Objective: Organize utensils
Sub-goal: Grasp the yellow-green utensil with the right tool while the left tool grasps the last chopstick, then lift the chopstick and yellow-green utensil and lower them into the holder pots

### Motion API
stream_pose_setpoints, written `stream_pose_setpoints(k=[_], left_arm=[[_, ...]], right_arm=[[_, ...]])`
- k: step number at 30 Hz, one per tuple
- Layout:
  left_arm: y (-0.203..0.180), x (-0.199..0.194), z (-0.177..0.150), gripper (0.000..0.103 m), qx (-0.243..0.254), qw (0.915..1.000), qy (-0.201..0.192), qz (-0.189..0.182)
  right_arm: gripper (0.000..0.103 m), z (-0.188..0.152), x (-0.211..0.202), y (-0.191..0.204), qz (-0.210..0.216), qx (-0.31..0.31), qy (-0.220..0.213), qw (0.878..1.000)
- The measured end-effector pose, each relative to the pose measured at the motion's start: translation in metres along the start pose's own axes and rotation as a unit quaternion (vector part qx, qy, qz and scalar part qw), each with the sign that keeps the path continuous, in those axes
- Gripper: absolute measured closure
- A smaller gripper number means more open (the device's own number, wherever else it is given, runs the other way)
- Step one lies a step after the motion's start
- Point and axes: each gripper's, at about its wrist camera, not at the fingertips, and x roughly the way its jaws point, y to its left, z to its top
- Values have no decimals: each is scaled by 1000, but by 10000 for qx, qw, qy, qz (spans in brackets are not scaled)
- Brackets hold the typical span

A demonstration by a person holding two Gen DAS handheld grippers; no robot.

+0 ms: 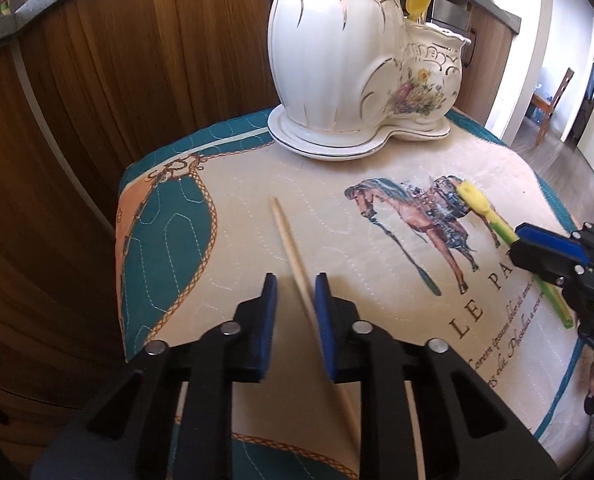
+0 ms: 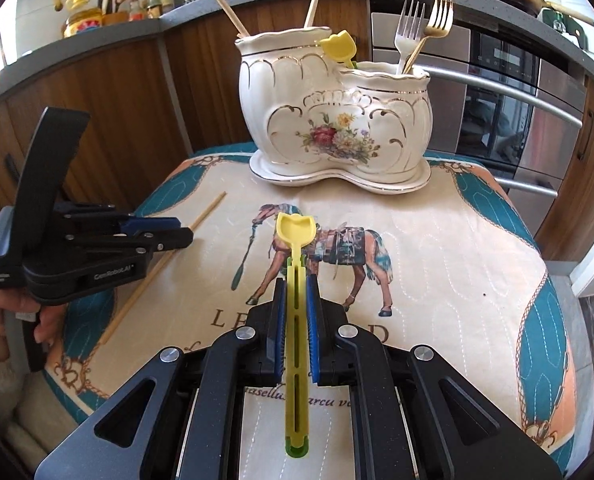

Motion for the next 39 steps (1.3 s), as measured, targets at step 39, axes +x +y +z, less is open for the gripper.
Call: stream_pose_setpoints(k=[39], left_arm=[[50,-85,46,98,-805,9760,-1980,-407]], right_arm=[[92,58,-46,-39,-87,480,-1516,9872]])
